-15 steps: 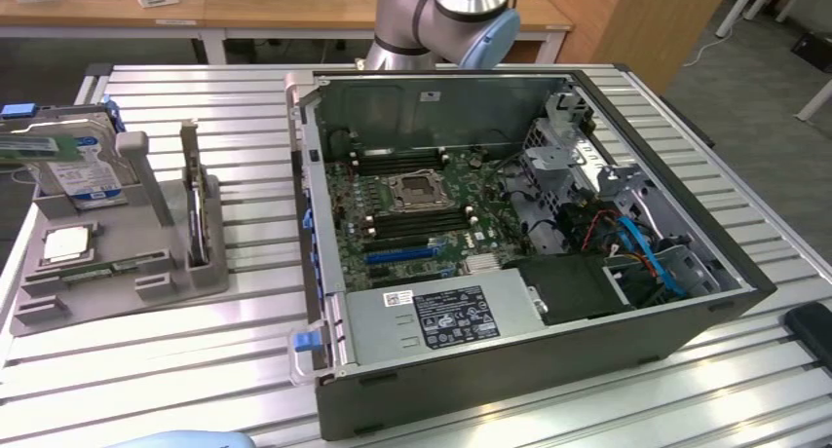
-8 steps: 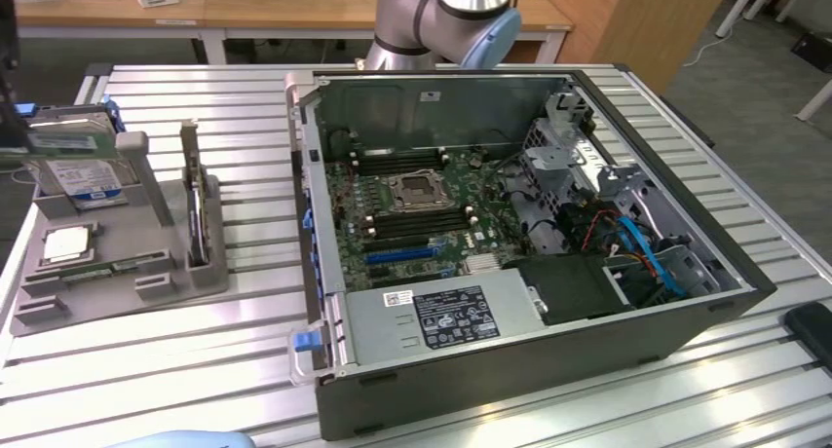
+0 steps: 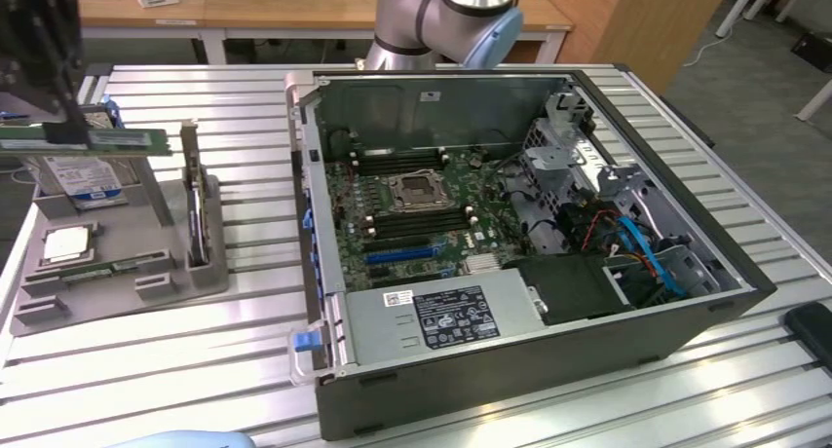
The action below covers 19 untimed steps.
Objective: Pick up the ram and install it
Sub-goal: 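Pick up the ram and move it above insertion slot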
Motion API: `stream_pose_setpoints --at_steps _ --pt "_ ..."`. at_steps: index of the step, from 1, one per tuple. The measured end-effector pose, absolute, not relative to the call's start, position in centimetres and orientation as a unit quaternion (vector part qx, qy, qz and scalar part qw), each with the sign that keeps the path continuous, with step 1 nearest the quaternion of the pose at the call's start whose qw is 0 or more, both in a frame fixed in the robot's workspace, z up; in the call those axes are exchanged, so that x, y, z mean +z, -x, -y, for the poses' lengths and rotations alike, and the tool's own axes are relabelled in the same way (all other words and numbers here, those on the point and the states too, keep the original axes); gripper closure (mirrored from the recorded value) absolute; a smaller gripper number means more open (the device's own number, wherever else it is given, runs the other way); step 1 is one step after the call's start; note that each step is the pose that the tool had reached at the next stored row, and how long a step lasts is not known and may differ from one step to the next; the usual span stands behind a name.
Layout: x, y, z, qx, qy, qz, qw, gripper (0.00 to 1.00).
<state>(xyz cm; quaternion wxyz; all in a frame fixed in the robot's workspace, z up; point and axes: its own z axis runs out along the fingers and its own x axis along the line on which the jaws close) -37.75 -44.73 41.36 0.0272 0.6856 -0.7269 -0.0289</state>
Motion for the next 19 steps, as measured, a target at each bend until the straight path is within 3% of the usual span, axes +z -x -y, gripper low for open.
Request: stream_pose_setpoints --at_steps 19 --pt "41.4 29.1 44.7 -0.033 -0.686 0.727 0.023 0.87"
